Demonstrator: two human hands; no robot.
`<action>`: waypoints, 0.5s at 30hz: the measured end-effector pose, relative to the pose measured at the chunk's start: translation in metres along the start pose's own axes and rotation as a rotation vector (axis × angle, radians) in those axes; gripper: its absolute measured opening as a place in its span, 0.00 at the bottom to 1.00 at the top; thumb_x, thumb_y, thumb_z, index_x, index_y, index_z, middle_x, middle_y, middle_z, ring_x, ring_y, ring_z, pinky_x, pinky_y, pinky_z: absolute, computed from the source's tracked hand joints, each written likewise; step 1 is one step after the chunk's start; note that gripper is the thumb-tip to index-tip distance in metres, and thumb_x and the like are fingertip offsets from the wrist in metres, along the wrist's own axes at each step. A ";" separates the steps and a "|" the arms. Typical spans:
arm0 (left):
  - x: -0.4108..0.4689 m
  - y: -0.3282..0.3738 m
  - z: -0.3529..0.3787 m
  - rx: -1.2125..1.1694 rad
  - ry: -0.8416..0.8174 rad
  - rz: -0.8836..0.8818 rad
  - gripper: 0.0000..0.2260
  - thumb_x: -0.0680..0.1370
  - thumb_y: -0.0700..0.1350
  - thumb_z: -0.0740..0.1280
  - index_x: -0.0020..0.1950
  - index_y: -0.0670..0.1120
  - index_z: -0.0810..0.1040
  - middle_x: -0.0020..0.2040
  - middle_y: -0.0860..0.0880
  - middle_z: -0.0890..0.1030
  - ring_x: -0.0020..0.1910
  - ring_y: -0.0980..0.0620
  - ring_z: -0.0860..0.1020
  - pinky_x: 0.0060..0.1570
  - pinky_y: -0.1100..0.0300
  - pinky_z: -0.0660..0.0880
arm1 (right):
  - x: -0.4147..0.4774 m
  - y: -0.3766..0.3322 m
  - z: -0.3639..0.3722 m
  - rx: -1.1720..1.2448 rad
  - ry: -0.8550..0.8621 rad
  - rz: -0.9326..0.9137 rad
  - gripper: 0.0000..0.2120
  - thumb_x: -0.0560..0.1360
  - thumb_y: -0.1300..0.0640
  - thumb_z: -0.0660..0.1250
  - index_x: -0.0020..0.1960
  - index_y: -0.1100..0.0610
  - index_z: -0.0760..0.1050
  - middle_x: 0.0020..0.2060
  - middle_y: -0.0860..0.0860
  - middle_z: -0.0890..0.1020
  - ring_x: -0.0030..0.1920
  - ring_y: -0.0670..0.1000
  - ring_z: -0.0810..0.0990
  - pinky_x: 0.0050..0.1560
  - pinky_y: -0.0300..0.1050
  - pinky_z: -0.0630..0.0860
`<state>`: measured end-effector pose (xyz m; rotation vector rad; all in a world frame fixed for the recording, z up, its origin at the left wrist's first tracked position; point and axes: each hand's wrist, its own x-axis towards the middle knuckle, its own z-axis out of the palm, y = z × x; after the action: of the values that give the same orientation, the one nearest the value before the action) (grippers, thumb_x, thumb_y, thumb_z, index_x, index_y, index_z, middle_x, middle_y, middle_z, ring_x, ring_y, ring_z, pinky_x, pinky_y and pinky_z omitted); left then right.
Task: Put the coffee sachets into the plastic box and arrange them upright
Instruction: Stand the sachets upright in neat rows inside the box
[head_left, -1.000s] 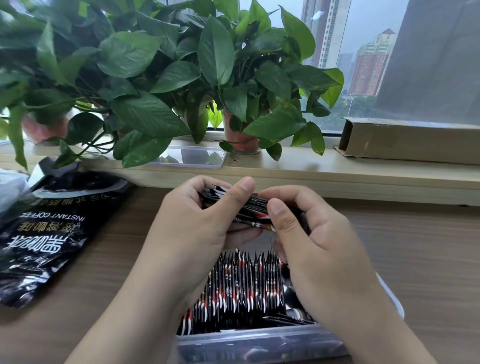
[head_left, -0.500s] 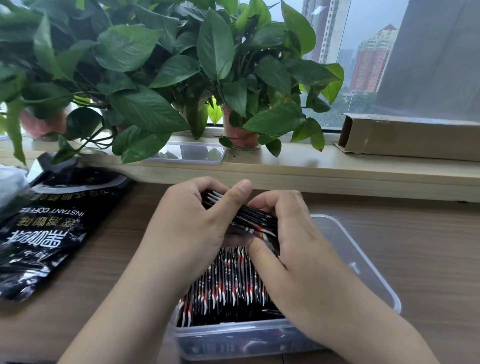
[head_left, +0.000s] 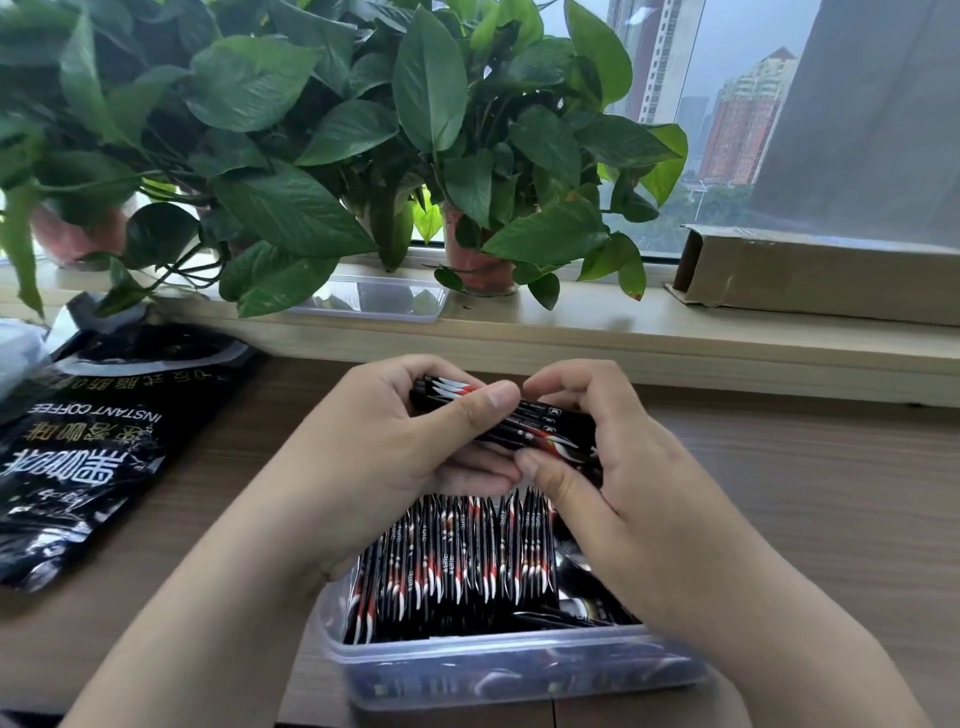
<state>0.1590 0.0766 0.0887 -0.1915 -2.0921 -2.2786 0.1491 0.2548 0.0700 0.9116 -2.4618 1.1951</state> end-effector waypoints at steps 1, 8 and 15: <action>0.000 0.000 0.000 -0.002 0.009 0.007 0.12 0.68 0.46 0.73 0.45 0.38 0.79 0.36 0.39 0.85 0.33 0.46 0.85 0.35 0.57 0.83 | 0.000 0.001 0.000 -0.014 0.009 0.005 0.17 0.77 0.53 0.68 0.62 0.43 0.66 0.54 0.37 0.76 0.57 0.36 0.74 0.53 0.24 0.67; 0.000 -0.003 -0.001 0.117 0.066 0.070 0.15 0.68 0.47 0.73 0.47 0.38 0.79 0.37 0.38 0.86 0.36 0.42 0.86 0.34 0.58 0.83 | 0.002 -0.003 -0.012 -0.296 0.136 -0.123 0.16 0.69 0.52 0.72 0.57 0.50 0.82 0.48 0.41 0.79 0.48 0.42 0.78 0.52 0.28 0.72; -0.003 -0.004 0.007 0.340 0.072 0.169 0.13 0.69 0.51 0.73 0.46 0.43 0.81 0.34 0.43 0.86 0.35 0.44 0.86 0.41 0.47 0.84 | 0.001 -0.008 -0.016 -0.339 0.134 -0.122 0.08 0.65 0.56 0.73 0.45 0.51 0.84 0.37 0.43 0.81 0.37 0.45 0.78 0.40 0.37 0.75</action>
<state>0.1624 0.0834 0.0850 -0.2568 -2.2846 -1.7789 0.1526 0.2629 0.0849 0.8397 -2.3632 0.7422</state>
